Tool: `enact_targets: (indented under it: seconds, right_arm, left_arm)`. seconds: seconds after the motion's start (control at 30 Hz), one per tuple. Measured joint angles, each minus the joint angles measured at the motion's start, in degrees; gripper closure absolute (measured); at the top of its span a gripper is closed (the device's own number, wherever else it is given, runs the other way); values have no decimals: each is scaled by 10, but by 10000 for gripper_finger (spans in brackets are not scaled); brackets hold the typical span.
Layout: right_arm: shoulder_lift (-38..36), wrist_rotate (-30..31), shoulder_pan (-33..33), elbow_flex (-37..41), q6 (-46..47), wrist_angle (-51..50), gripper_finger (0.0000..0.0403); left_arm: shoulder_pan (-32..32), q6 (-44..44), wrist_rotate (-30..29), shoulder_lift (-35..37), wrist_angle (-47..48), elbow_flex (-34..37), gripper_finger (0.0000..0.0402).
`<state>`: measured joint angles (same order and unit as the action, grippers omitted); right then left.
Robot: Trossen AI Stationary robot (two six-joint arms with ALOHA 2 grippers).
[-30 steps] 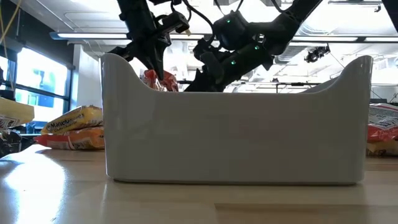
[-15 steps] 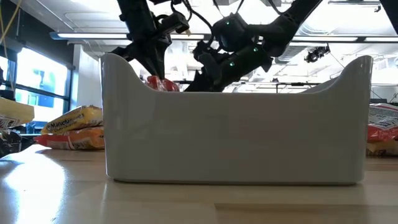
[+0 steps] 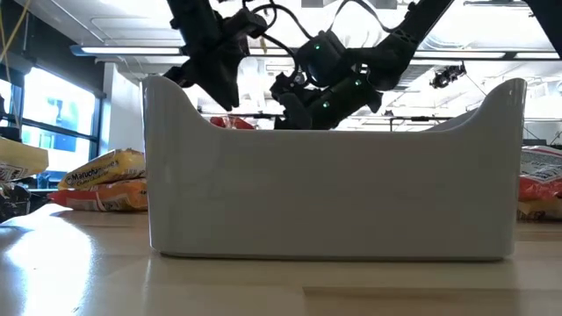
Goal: Sort Maruchan noodles
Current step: Put the orange noodle pack into the transparent bin
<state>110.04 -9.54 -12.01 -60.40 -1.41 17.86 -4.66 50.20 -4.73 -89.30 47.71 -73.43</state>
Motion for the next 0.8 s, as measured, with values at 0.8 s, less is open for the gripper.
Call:
enact_targets:
  seconds: [0.8]
  right_arm:
    - [-26,0,-6,1,-4,34,403]
  left_arm:
    - [23,-88,-87,83,-89,123,401]
